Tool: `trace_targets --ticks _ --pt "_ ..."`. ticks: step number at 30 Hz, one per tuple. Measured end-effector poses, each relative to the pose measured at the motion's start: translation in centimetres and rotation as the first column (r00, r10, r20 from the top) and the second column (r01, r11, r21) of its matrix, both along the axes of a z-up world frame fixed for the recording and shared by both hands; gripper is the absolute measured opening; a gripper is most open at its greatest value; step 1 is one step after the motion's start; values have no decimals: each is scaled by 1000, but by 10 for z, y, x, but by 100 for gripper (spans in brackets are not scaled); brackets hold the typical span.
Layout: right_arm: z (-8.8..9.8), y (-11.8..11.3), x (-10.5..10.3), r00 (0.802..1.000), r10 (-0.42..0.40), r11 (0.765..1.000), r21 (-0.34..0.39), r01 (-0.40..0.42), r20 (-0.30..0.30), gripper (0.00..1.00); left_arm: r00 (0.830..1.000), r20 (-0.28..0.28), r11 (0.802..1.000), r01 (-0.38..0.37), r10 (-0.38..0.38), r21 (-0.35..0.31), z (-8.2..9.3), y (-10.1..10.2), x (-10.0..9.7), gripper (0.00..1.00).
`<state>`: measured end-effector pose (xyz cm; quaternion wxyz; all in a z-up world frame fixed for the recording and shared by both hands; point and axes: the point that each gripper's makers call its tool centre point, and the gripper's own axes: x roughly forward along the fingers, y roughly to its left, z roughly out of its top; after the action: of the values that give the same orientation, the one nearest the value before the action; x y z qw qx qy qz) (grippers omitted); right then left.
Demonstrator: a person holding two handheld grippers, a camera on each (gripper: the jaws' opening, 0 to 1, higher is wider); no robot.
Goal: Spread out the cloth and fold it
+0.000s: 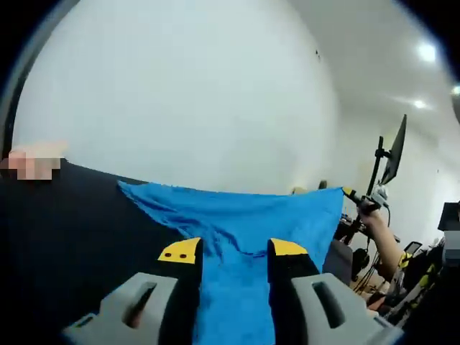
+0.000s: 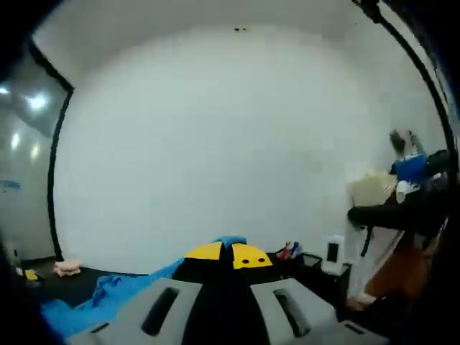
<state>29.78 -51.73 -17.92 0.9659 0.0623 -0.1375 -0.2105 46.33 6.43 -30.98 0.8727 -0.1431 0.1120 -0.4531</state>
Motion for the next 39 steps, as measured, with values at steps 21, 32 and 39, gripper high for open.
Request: trace_targets --ticks 21,32,39 --pt "23 468 173 611 784 595 -148 -790 -113 1 995 -16 995 -98 98 -4 -16 79 6 32" --pt "-59 625 160 293 897 268 -119 -956 -330 26 946 -78 949 -316 313 -20 -37 160 19 29" --pt "-26 509 150 425 866 393 -166 -904 -262 38 974 -114 980 -186 194 71 -61 127 13 30"
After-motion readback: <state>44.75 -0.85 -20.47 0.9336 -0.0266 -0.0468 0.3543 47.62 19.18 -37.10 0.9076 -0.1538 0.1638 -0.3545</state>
